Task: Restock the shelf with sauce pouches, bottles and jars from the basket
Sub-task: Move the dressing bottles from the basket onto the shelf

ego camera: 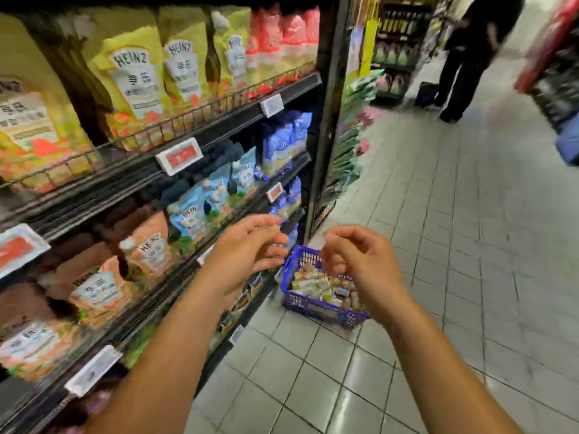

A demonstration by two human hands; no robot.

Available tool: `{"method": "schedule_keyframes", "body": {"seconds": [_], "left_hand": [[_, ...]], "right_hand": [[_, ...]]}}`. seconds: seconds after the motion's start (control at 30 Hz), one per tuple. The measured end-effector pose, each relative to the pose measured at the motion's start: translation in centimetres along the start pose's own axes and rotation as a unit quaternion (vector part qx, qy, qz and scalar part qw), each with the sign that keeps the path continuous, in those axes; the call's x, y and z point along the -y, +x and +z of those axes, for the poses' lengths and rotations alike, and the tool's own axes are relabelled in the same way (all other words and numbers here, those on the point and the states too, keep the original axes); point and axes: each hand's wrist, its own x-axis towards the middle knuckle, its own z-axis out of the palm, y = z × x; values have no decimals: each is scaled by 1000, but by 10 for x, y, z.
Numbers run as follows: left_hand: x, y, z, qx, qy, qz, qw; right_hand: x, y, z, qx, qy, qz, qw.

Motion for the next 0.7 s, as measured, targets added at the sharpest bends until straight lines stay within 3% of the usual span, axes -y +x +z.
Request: {"method": "schedule_keyframes", "body": {"seconds": [0.33, 0.7], "left_hand": [[40, 81, 51, 68, 2, -61, 996], [53, 226, 83, 115, 19, -107, 987]], "right_hand": [[-29, 33, -71, -113, -7, 60, 992], [-60, 140, -116, -202, -30, 94, 974]]}}
